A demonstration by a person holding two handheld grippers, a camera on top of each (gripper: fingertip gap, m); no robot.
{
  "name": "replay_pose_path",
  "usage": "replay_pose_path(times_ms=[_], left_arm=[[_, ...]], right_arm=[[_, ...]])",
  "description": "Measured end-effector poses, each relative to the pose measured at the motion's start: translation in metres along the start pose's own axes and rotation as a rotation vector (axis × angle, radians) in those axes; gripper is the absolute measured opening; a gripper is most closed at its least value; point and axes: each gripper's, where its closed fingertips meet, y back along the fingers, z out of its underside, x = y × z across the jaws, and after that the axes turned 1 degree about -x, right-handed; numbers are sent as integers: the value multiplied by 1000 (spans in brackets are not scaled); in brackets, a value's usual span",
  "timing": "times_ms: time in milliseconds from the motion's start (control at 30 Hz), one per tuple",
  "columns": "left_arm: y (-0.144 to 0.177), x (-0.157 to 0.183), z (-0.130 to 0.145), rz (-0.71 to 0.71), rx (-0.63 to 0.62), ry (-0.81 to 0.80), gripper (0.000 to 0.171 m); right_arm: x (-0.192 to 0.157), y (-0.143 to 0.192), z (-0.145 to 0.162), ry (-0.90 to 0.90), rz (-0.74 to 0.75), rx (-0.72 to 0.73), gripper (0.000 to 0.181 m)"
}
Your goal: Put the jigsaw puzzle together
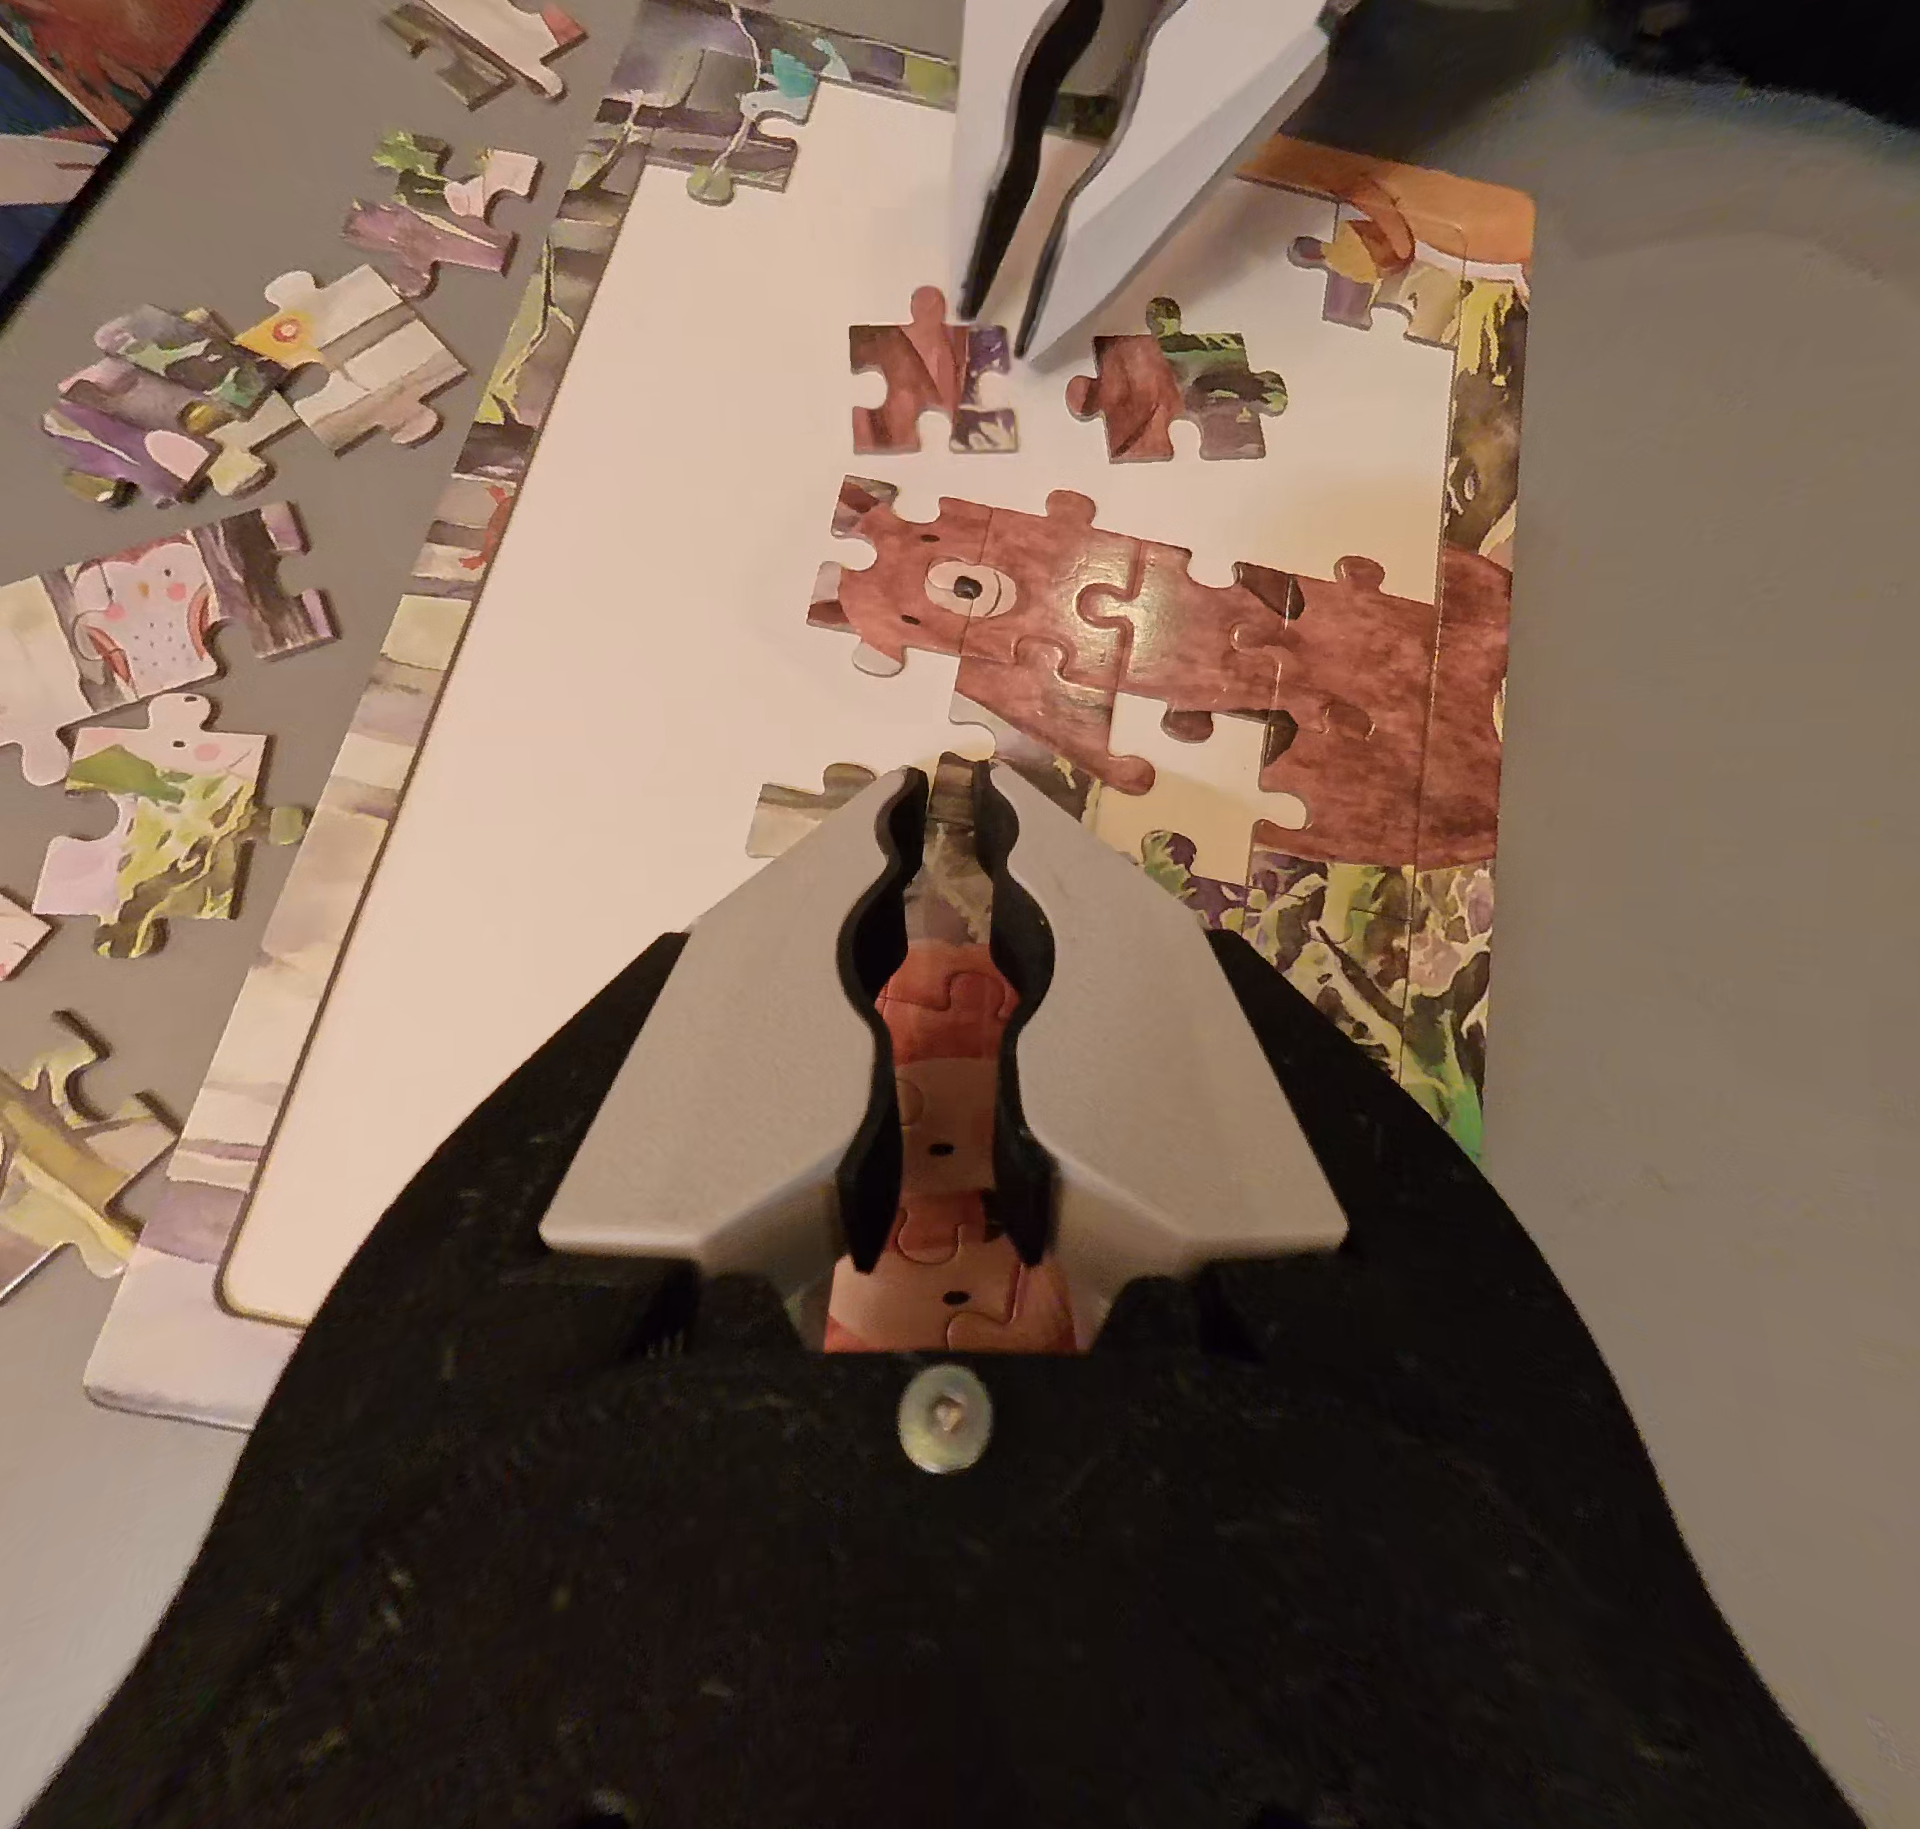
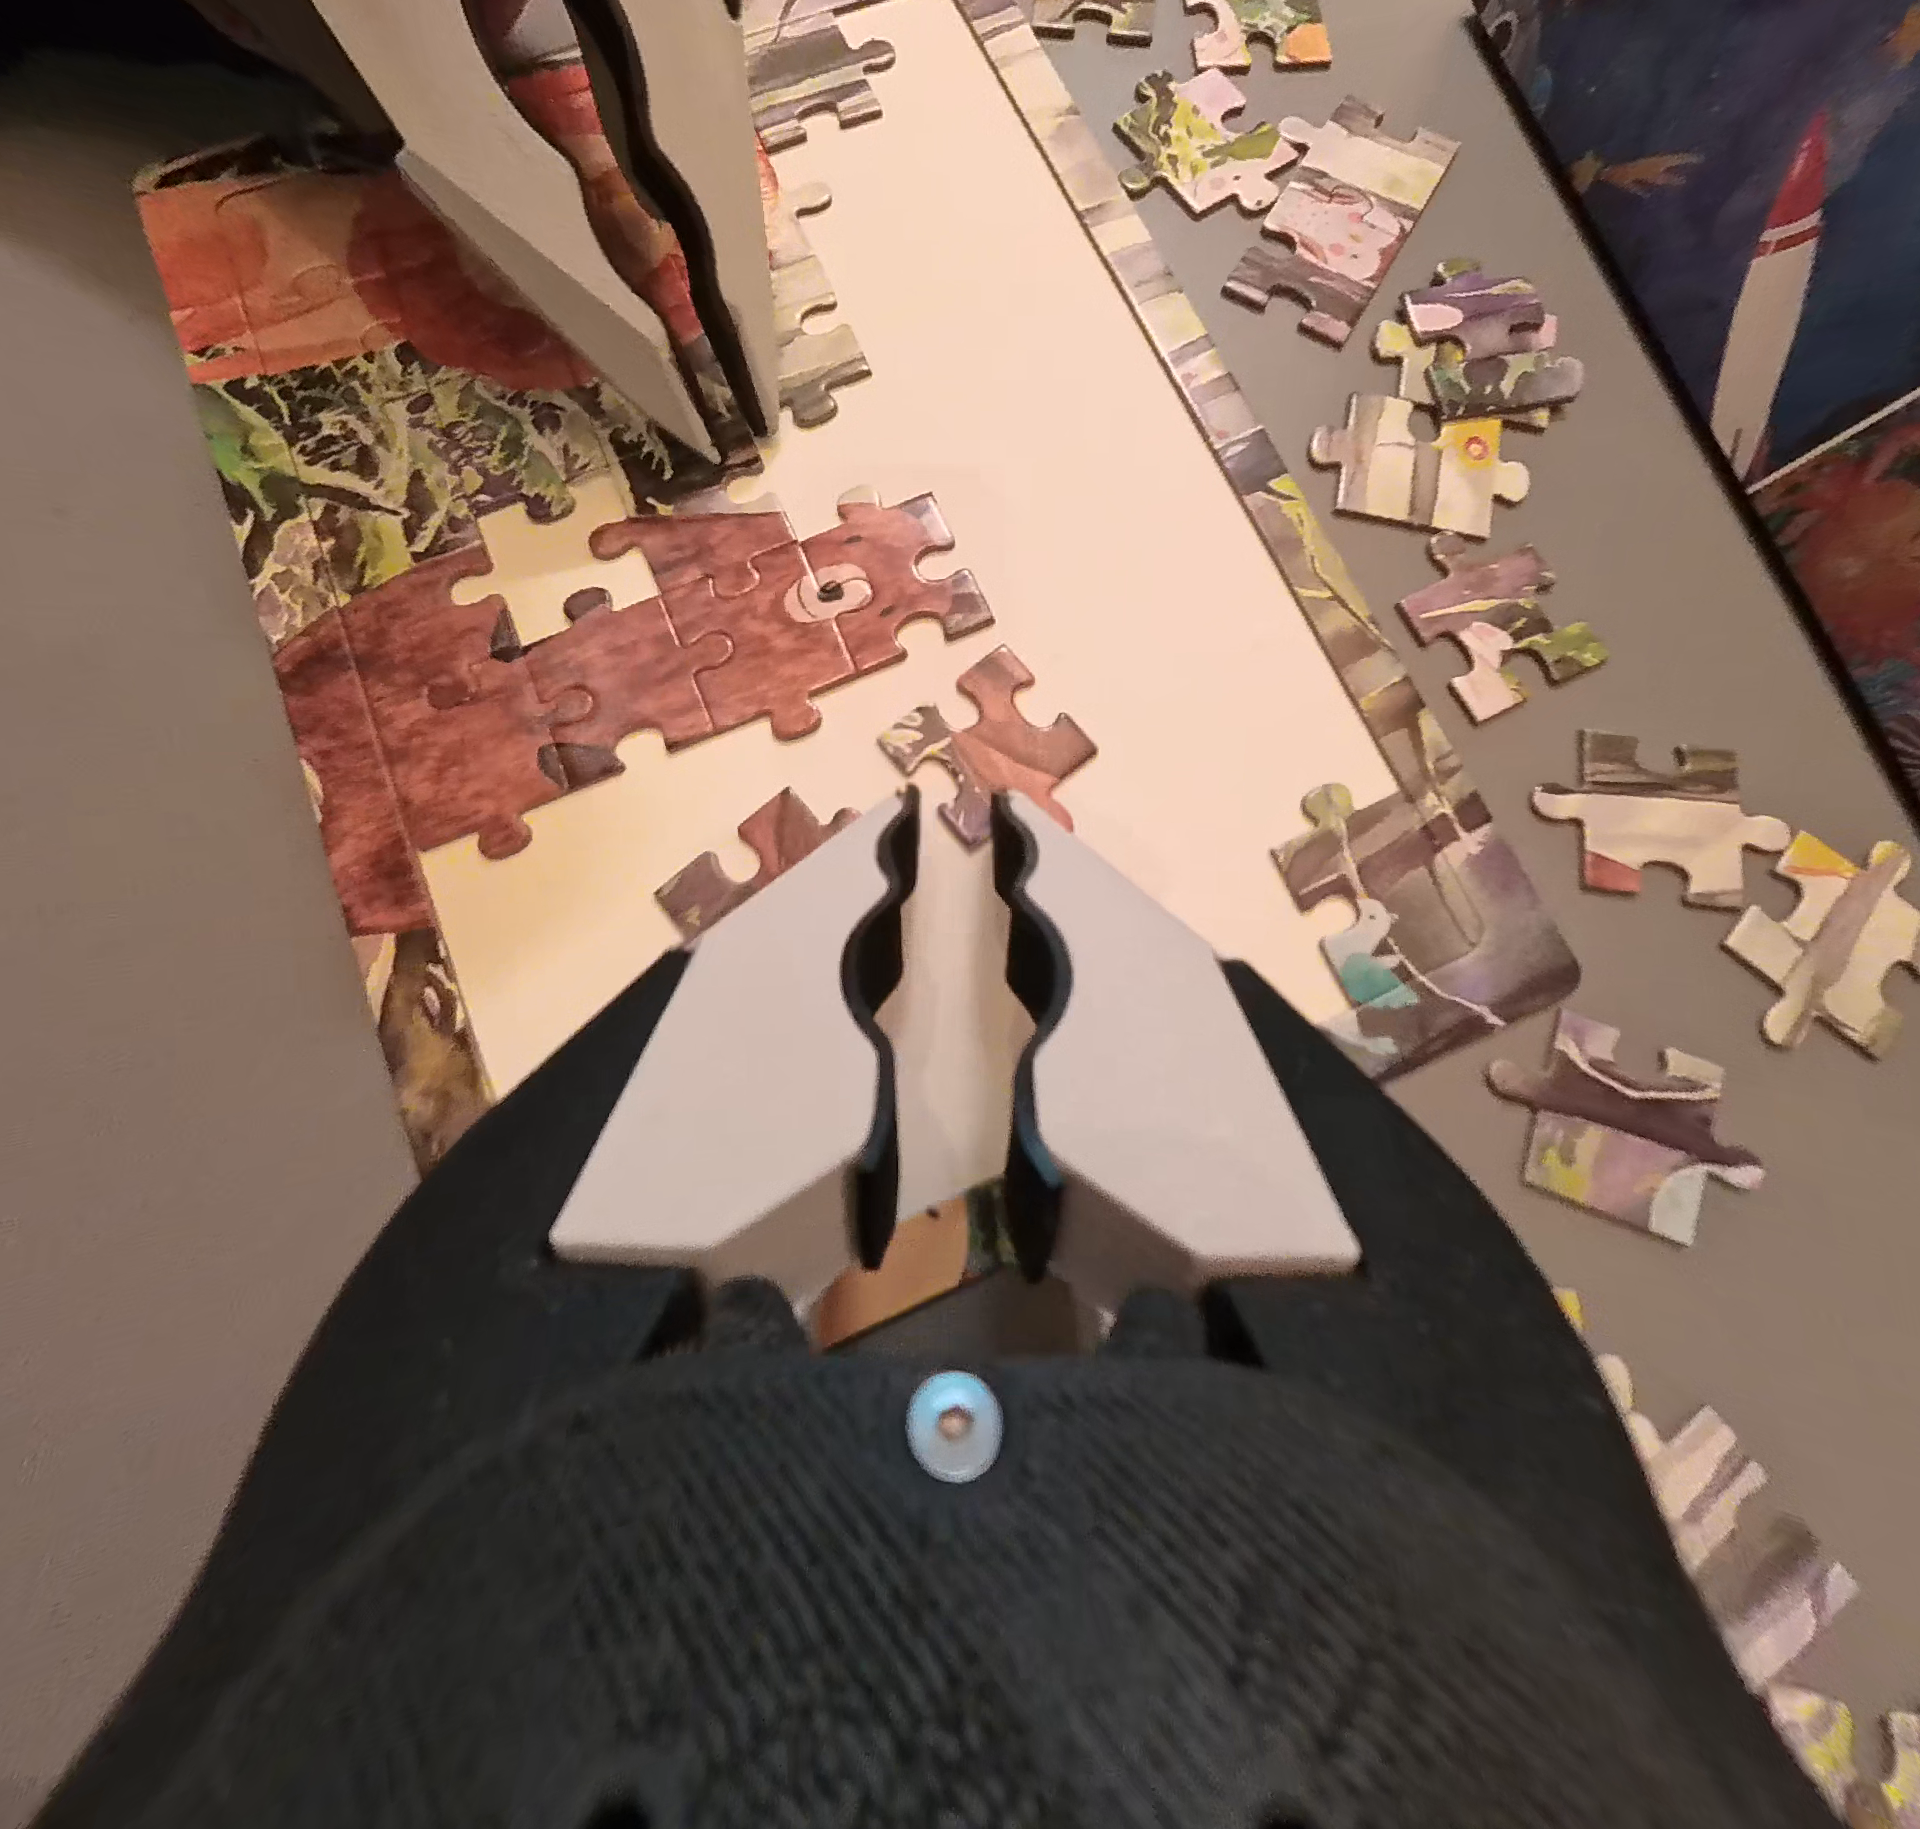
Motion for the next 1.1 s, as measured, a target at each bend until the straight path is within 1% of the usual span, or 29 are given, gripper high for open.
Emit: replay_pose_path(times_ms=[67,167,267,400,467,700,733,800,933,1100], left_arm=[[0,0,0,2,0,2,10],[0,0,0,4,0,5,9],[0,0,0,9,0,9,9],[0,0,0,8,0,8,10],[0,0,0,6,0,7,10],[0,0,0,4,0,5,10],[0,0,0,4,0,5,10],[0,0,0,5,0,5,10],[0,0,0,5,0,5,10],[0,0,0,5,0,5,10]], right_arm=[[1,3,0,-6,19,6,19],[6,2,-9,-16,49,58,41],[9,-7,-7,-29,51,43,49],[7,-14,-5,-52,35,28,47],[6,-14,-5,-48,29,28,41],[4,-12,-4,-41,32,11,36],[4,-11,-4,-41,33,12,34],[3,-8,-6,-36,29,23,19],[4,-5,-5,-47,35,21,33],[14,-5,-4,-87,88,31,41]])
